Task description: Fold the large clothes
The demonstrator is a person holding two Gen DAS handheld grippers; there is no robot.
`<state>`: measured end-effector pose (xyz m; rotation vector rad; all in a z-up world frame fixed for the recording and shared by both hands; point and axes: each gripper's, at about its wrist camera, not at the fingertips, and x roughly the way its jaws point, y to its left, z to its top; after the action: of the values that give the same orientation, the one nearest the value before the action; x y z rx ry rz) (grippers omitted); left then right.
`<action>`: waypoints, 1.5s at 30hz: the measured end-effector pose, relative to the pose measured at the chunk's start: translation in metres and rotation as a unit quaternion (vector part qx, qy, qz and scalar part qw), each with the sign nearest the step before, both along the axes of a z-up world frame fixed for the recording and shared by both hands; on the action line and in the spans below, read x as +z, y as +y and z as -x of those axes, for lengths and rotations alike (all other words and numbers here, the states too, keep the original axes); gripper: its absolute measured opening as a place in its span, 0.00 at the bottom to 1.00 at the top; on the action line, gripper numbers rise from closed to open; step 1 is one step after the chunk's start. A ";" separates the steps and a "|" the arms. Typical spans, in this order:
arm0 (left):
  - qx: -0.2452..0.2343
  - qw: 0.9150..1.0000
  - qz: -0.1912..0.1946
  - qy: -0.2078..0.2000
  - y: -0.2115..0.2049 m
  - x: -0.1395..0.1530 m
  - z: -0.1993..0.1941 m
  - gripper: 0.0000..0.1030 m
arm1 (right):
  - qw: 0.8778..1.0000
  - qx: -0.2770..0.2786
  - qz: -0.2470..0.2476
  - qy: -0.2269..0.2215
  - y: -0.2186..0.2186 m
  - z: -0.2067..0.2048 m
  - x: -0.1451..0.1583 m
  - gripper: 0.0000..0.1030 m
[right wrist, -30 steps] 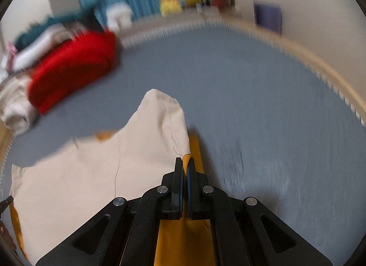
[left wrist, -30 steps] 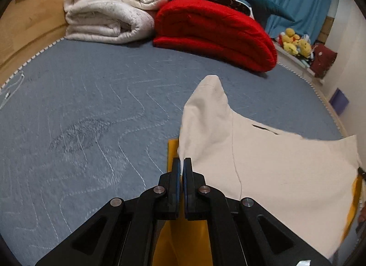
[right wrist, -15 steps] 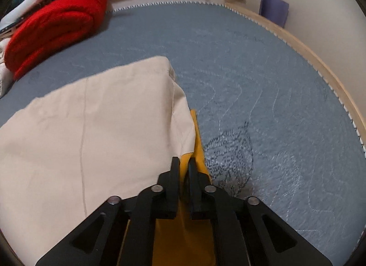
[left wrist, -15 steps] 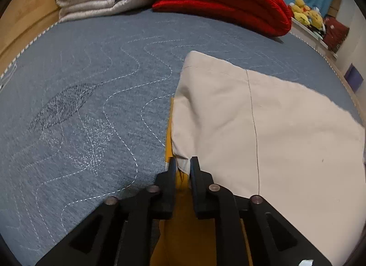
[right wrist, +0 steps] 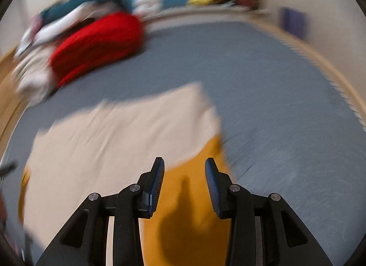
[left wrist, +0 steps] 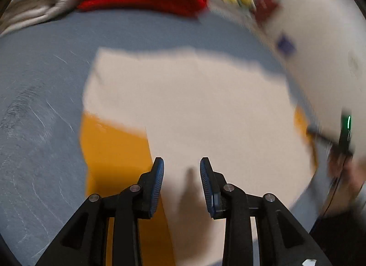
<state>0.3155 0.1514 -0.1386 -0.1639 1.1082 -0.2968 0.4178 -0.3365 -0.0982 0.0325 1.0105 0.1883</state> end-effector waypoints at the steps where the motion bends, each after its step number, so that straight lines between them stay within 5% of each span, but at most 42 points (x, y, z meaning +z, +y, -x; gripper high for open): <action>1: -0.013 1.000 -0.025 0.013 -0.005 -0.011 0.005 0.29 | 0.999 0.015 0.025 0.023 0.003 0.006 -0.011 0.37; 4: -0.012 0.999 -0.044 0.028 0.002 -0.029 0.022 0.31 | 0.991 0.037 0.092 0.087 0.002 0.029 -0.047 0.37; 9: 0.026 0.993 -0.097 0.064 0.013 -0.017 0.036 0.31 | 0.983 -0.009 0.118 0.142 -0.032 0.049 -0.045 0.38; 11: 0.063 0.988 -0.115 0.081 0.019 -0.004 0.044 0.23 | 0.974 -0.026 0.143 0.173 -0.047 0.058 -0.052 0.39; 14: 0.144 0.977 -0.156 0.016 0.028 0.032 0.071 0.16 | 0.962 -0.093 0.161 0.200 -0.076 0.076 -0.046 0.39; 17: 0.221 0.975 -0.021 -0.034 0.041 0.066 0.110 0.16 | 0.977 -0.158 0.094 0.110 -0.085 0.101 0.001 0.39; 20: 0.263 0.961 0.081 -0.035 0.045 0.056 0.135 0.20 | 0.986 -0.161 0.017 0.029 -0.065 0.123 0.040 0.39; 22: 0.277 0.956 0.091 -0.023 0.045 0.041 0.140 0.21 | 0.990 -0.133 -0.035 -0.009 -0.041 0.134 0.058 0.40; 25: 0.292 0.949 0.117 0.017 0.041 0.007 0.145 0.21 | 0.994 -0.096 -0.041 -0.042 -0.007 0.145 0.063 0.40; 31: 0.340 0.904 0.254 0.059 0.049 -0.036 0.159 0.38 | 1.000 -0.008 -0.022 -0.012 0.060 0.145 0.029 0.40; 38: 0.380 0.872 0.301 0.067 0.054 -0.059 0.154 0.46 | 0.998 0.063 -0.009 0.019 0.109 0.138 0.003 0.40; 45: 0.397 0.862 0.312 0.029 0.049 -0.060 0.139 0.51 | 0.993 0.112 0.006 0.039 0.147 0.130 -0.013 0.40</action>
<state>0.1767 0.2004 -0.1991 -1.1859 0.8813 0.1098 0.2875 -0.1894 -0.1110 -0.0857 1.0934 0.3881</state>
